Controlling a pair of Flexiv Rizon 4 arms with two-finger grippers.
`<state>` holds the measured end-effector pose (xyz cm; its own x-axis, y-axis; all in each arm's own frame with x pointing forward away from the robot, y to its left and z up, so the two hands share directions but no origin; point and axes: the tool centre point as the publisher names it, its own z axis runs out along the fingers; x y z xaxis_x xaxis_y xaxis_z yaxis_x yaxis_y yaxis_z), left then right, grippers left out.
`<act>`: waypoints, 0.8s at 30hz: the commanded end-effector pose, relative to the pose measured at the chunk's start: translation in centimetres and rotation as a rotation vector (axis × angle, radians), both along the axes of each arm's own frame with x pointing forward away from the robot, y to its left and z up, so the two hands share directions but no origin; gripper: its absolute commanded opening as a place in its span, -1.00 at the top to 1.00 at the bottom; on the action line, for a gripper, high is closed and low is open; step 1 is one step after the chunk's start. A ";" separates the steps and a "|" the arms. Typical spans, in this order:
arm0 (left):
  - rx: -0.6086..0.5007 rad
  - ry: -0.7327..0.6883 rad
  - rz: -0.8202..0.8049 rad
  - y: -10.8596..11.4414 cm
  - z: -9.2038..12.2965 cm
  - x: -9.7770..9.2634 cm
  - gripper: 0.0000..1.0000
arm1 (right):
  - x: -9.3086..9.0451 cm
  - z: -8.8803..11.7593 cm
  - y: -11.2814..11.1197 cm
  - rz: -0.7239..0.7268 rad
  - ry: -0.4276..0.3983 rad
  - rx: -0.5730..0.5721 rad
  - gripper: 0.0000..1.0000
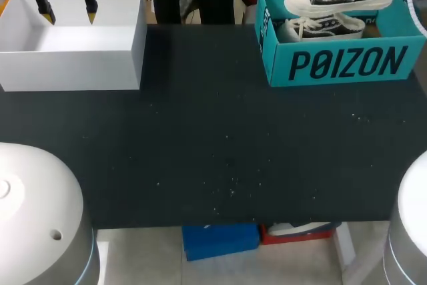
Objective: Take the shoe out of the shoebox, open the shoe tongue, remove and reinsert the insole, then place the shoe into the shoebox
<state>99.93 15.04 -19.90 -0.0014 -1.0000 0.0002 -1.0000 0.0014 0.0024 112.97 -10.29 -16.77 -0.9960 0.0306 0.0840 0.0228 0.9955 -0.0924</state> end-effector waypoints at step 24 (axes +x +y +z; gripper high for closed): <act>0.000 -0.001 0.000 0.0 0.0 0.0 -1.00 | -21.4 -0.6 31.1 -0.016 -0.110 0.037 1.00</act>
<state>99.93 15.04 -19.89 -0.0014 -1.0000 0.0003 -1.0000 0.0014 0.0023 94.85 20.22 -16.02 -0.9934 0.0493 0.1035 0.0418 0.9964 -0.0733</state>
